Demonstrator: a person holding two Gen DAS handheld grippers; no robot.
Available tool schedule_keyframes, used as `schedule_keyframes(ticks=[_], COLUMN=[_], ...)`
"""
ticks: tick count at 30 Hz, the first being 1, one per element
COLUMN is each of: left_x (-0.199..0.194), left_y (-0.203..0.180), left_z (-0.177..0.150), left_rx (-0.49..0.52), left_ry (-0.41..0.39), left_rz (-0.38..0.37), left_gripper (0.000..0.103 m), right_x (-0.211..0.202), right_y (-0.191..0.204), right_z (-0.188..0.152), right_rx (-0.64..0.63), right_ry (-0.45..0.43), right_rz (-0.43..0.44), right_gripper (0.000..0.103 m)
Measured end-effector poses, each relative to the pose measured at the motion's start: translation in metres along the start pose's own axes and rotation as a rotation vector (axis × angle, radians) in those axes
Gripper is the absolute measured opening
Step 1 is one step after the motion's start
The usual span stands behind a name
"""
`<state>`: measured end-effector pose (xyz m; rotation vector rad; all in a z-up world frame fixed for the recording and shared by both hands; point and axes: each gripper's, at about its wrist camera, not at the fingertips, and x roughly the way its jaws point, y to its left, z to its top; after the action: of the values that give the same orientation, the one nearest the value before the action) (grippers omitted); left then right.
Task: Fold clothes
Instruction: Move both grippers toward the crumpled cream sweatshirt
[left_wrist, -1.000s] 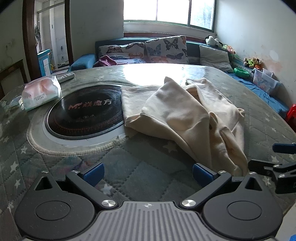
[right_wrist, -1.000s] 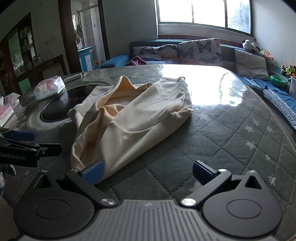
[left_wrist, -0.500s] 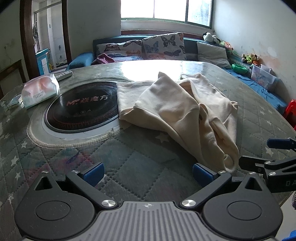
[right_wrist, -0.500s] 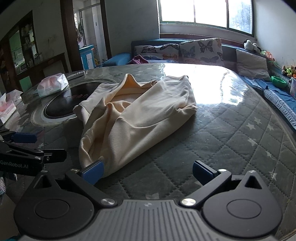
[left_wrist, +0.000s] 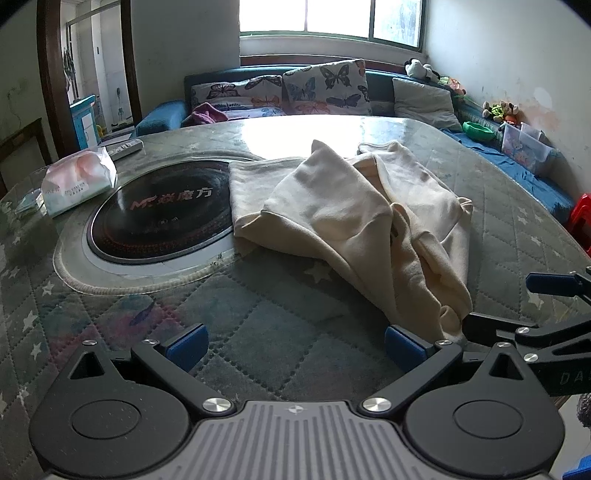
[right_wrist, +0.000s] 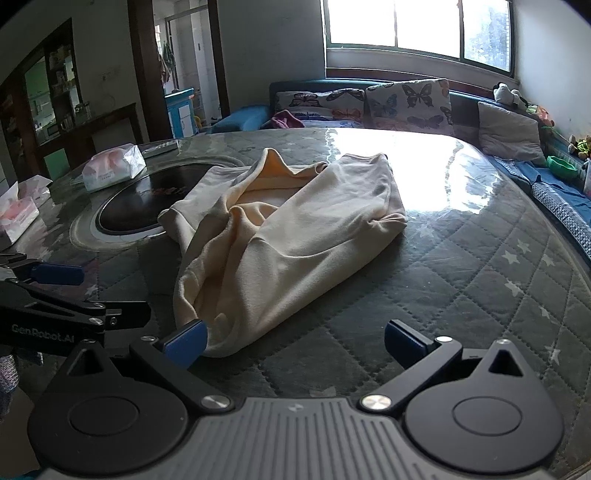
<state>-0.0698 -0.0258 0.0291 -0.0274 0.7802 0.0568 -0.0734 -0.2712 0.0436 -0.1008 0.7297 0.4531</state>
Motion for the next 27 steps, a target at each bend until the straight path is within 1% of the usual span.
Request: schedule_keyframes(ticks=[27], left_x=[0.01], left_y=[0.001], left_z=[0.013], left_rx=[-0.008], left_ry=[0.028], left_rz=[0.016], left_gripper=[0.103], right_x=[0.009], right_y=[0.004], right_z=[0.012], right_rx=[-0.014], right_ry=[0.002], right_rz=[0.02], right_gripper=[0.103])
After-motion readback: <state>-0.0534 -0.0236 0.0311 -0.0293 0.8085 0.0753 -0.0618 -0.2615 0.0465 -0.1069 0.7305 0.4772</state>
